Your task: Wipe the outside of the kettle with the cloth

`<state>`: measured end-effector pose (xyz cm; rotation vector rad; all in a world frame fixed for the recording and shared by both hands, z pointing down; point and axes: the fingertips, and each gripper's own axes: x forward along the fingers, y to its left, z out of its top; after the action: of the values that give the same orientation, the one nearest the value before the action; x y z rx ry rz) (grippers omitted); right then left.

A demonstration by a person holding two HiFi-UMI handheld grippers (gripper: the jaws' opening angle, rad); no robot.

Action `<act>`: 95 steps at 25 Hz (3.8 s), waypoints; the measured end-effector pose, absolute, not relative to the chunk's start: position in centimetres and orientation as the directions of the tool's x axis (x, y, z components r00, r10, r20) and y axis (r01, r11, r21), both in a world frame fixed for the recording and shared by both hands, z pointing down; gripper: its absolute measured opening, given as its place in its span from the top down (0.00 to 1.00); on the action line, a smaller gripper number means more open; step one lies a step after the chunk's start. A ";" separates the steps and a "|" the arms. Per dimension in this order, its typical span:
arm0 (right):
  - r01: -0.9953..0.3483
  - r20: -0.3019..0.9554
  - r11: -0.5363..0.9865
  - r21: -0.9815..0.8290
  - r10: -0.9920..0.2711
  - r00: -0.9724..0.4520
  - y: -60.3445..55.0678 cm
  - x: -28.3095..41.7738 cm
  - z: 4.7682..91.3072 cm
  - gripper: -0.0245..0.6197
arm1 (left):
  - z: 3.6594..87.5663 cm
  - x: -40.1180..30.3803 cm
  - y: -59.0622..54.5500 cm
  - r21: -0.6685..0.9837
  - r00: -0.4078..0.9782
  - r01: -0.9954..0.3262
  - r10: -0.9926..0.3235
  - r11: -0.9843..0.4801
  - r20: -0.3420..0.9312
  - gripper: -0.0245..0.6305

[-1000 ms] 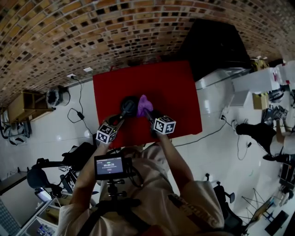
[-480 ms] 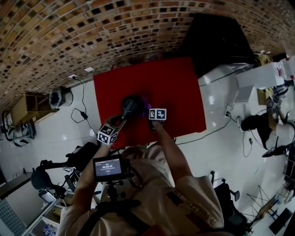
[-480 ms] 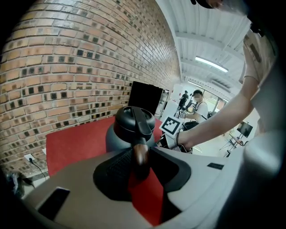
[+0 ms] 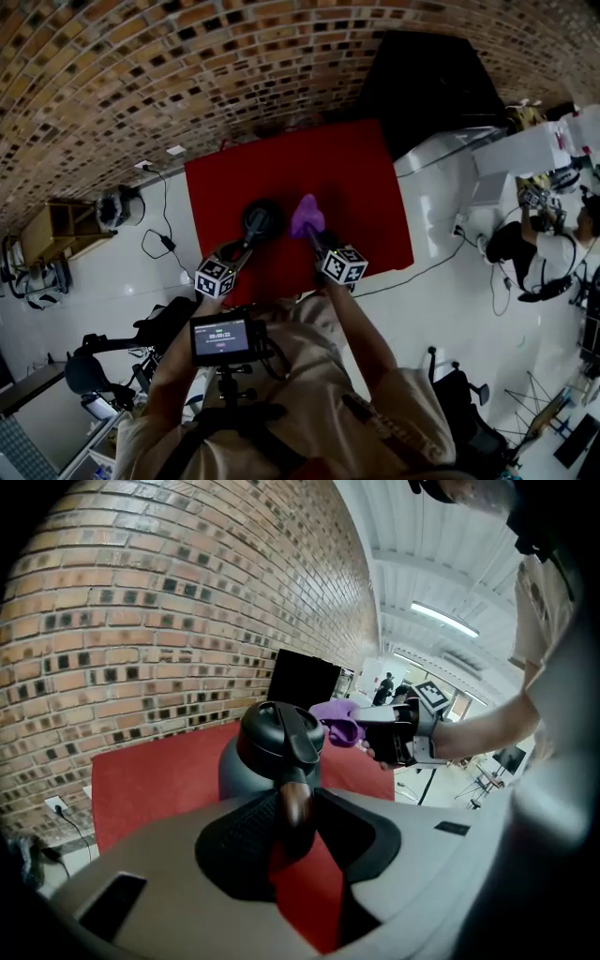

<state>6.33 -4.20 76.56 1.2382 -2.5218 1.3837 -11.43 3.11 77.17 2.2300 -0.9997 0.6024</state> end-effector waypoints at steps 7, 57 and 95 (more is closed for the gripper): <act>-0.646 0.489 0.304 -0.700 -0.456 -0.744 1.0 -1.4 82.0 0.71 | 77.4 -11.4 3.3 0.368 0.612 -0.780 -0.494 -0.507 0.618 0.78; -0.578 0.451 0.175 -0.797 -0.464 -0.763 2.3 1.3 81.9 0.70 | 77.7 -10.2 3.9 0.476 0.601 -0.797 -0.569 -0.373 0.561 0.78; -0.521 0.444 0.388 -0.760 -0.275 -0.853 -8.5 2.3 81.3 0.71 | 77.3 -17.3 2.6 0.005 0.443 -0.579 -0.309 -0.815 0.842 0.79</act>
<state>2.28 -8.48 81.29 0.7048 -2.4029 1.4509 -17.35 2.63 77.35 2.4054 -0.7634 1.3126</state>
